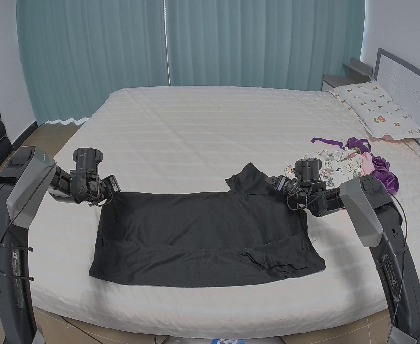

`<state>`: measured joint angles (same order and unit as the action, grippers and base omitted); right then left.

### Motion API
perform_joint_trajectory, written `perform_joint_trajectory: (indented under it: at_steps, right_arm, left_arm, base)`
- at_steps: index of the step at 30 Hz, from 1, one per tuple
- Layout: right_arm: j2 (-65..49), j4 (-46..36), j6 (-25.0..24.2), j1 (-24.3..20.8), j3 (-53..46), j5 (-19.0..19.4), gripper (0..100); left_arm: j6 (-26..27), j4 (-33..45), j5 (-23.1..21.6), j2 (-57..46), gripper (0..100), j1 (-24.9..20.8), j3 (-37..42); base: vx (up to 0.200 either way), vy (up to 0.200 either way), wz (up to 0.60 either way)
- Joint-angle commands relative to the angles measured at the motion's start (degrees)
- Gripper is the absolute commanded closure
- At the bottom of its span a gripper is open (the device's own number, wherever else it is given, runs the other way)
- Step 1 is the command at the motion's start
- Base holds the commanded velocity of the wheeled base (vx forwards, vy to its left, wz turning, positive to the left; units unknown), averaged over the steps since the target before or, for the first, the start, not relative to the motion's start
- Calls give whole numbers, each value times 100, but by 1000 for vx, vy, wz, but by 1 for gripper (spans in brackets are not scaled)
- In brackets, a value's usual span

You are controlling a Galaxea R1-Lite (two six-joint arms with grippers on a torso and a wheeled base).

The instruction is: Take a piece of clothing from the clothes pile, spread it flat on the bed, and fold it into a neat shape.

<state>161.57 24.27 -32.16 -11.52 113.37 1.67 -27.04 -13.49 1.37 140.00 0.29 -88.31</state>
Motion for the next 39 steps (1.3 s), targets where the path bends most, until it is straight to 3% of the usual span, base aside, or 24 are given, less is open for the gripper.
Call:
perform_joint_trajectory:
  at_steps: [1, 2, 17, 28, 39]
  right_arm:
    - [102, -28, -1, -35, 27, 0, 0]
    - [102, -37, -1, -35, 27, 0, 100]
    - [-284, 60, -45, 27, -140, -255, 100]
    - [-900, 1396, 25, 18, -1467, -378, 100]
    - [-1260, 1888, 52, 27, -2214, -404, 100]
  left_arm:
    - [-3, -4, 4, -7, 100, 6, -2]
    - [-3, -4, 4, -7, 100, 6, -2]
    - [-12, -13, 13, -7, 100, 50, -20]
    - [-12, -66, 22, -34, 100, 120, -64]
    - [-12, -39, 30, -139, 100, 182, 33]
  base:
    - [0, 0, 0]
    - [0, 0, 0]
    - [0, 0, 0]
    - [0, 0, 0]
    - [0, 0, 0]
